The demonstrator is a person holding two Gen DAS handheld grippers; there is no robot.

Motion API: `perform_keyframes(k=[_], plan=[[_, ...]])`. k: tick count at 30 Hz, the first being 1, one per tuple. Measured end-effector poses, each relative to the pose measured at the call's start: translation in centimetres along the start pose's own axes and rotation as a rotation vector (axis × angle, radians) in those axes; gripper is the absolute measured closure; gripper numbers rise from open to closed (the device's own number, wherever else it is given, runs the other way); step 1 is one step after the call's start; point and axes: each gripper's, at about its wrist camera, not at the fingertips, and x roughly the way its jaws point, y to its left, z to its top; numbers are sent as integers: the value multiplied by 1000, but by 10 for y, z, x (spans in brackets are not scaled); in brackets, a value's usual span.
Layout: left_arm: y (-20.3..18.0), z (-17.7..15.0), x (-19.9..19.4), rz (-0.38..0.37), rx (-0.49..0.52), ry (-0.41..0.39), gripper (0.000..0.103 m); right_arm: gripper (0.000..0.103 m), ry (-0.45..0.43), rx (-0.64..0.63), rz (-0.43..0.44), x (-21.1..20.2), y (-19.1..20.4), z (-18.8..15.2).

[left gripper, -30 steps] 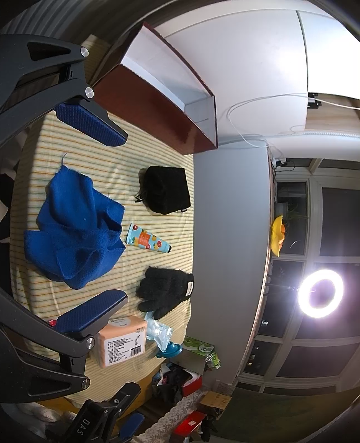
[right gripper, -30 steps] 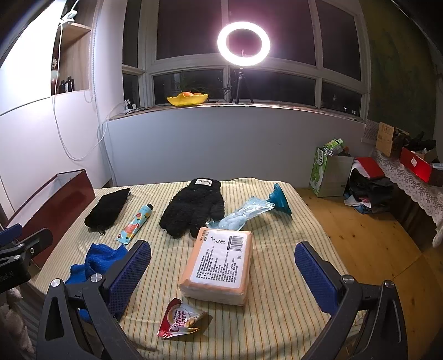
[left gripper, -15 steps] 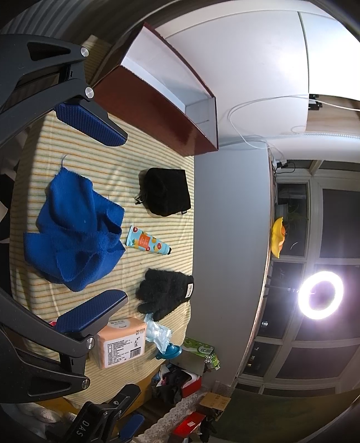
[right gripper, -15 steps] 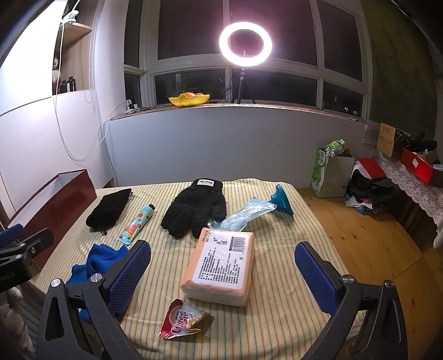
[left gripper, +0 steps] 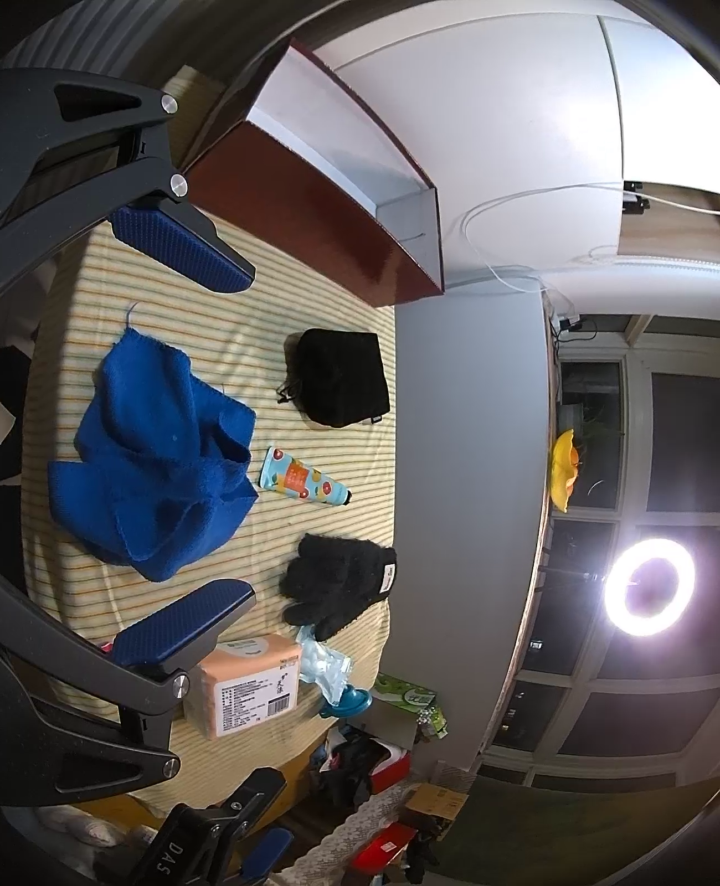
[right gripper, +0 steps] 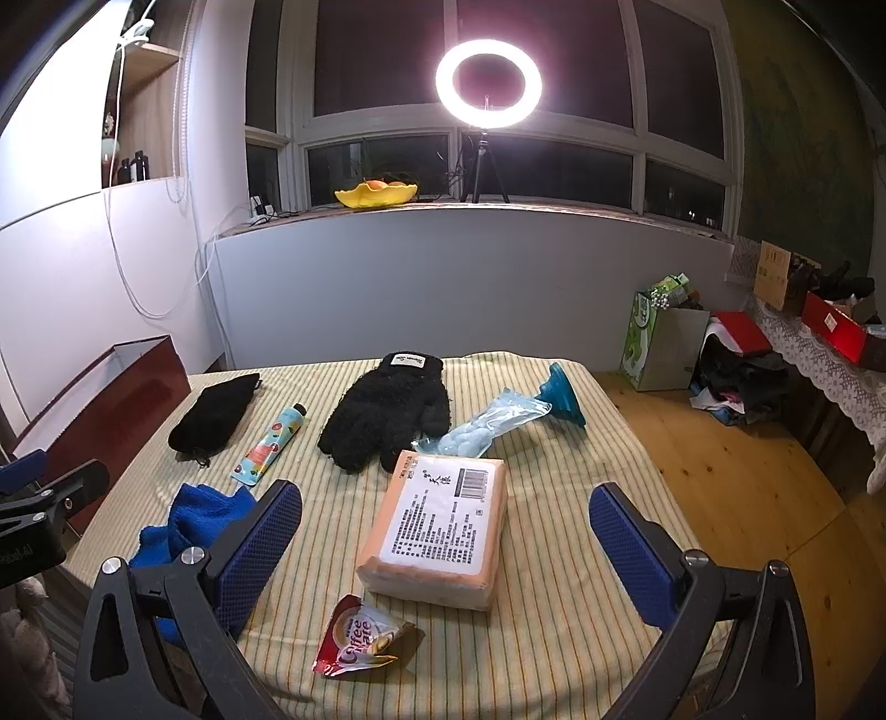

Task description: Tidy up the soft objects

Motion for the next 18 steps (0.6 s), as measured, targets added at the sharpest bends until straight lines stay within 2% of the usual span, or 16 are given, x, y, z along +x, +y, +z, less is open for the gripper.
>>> perform_keyframes(k=[12, 18], plan=[[1, -2, 4, -2, 1, 14, 0, 1, 14, 7, 2, 5, -3, -4], [9, -8, 13, -15, -9, 53, 0, 1, 46, 16, 30, 13, -7, -8]])
